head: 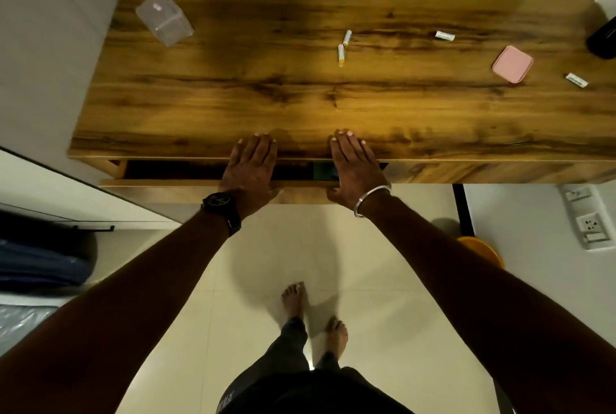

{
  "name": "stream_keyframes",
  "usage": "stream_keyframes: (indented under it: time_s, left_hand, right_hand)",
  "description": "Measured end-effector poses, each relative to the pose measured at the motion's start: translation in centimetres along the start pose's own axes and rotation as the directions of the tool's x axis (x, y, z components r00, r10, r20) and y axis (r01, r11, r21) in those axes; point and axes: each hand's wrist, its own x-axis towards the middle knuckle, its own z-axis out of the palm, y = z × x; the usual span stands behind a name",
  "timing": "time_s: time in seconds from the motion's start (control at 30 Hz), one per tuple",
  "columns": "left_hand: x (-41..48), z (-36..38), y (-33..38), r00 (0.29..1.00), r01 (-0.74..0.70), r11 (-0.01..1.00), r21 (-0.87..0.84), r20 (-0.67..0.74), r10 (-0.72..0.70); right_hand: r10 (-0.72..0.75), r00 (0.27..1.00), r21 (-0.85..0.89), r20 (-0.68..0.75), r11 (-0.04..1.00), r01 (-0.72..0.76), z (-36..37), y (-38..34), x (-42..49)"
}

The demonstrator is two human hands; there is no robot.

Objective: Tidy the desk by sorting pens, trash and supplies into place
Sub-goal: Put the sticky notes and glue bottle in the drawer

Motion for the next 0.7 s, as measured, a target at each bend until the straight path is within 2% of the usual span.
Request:
stream_keyframes:
  time_s: [0.17, 0.33, 0.47, 0.63, 0.7]
  left_hand:
    - [2.5, -1.0, -0.1, 0.999, -0.027, 0.998, -0.061, 0.046, 0.029]
    - [3.4, -2.0, 0.2, 1.000, 0.000, 0.999, -0.044, -0.030, -0.001]
    - [3.4, -2.1, 0.3, 0.999, 0.002, 1.000, -0.013, -0.039, -0.002]
    - [3.8, -2.7, 0.8, 1.000, 0.012, 0.998, -0.060, 0.013, -0.011]
    - [4.5, -3.6, 1.6, 1.000, 0.013, 0.996, -0.092, 0.027, -0.010]
  right_hand:
    - [0.046, 0.999, 0.045, 0.010, 0.998, -0.046, 0.1, 0.4, 2.0]
    - [0.098, 0.994, 0.060, -0.040, 0.994, -0.095, -0.2, 0.3, 3.3]
    - [0.102, 0.991, 0.065, -0.081, 0.993, -0.097, 0.1, 0.3, 3.4]
    - [0.080, 0.995, 0.127, -0.056, 0.989, -0.073, -0.4, 0.9, 3.1]
    - [0.113, 0.988, 0.162, -0.102, 0.982, -0.096, -1.0, 1.7, 3.1]
